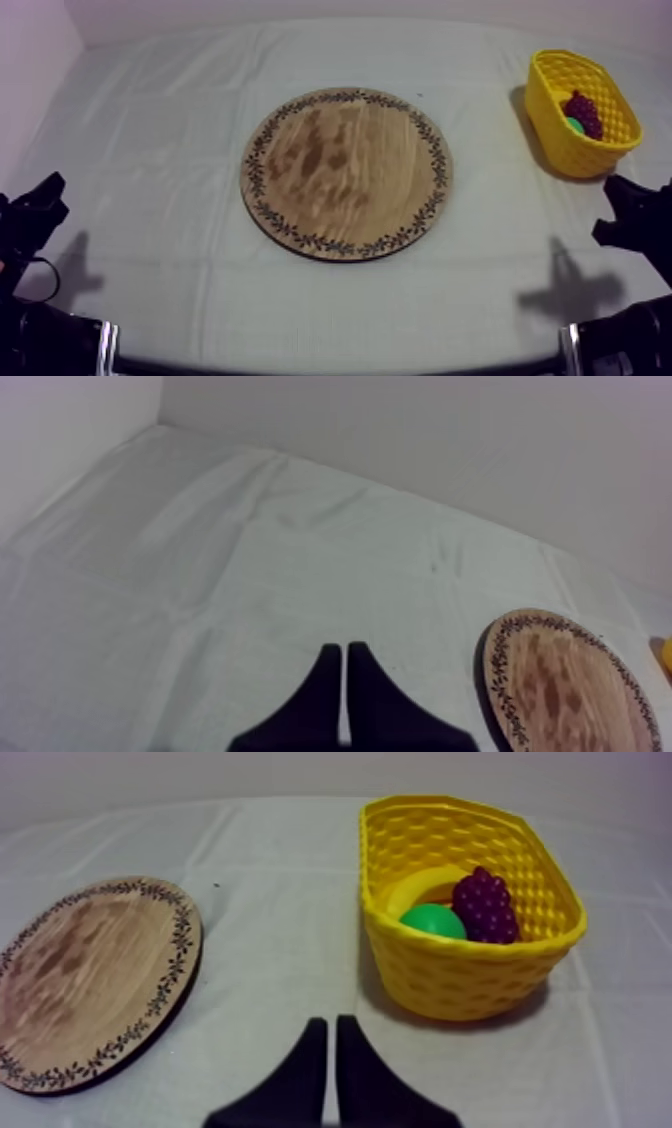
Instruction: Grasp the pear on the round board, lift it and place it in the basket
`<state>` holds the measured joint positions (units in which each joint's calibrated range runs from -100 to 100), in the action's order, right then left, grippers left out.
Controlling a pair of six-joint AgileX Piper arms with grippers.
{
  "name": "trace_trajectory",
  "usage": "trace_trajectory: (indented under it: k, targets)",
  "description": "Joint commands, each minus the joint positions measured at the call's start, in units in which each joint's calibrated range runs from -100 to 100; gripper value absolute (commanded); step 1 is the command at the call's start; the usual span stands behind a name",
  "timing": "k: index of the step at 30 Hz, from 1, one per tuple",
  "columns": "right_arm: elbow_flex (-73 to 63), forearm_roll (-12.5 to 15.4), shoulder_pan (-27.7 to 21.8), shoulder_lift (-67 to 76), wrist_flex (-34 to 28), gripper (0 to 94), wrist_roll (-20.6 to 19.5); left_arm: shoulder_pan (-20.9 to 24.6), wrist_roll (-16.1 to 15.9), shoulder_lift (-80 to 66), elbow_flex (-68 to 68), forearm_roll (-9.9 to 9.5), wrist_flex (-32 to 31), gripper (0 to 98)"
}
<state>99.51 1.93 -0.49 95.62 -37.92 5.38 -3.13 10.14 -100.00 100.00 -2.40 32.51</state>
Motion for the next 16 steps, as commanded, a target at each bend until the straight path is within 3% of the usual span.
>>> trace_trajectory:
  k: [1, 5, 16]
  targets:
    - [0.0, -0.2, 0.0, 0.1, 0.2, 0.7, 5.1, 0.0, 0.0, 0.0, 0.0, -0.02, 0.0, 0.1]
    - [0.0, -0.3, 0.0, 0.1, 0.2, 0.7, 6.5, 0.0, 0.0, 0.0, 0.0, -0.02, 0.0, 0.1]
    - [0.0, -0.3, 0.0, 0.1, 0.3, 0.7, 5.8, 0.0, 0.0, 0.0, 0.0, -0.02, 0.0, 0.1]
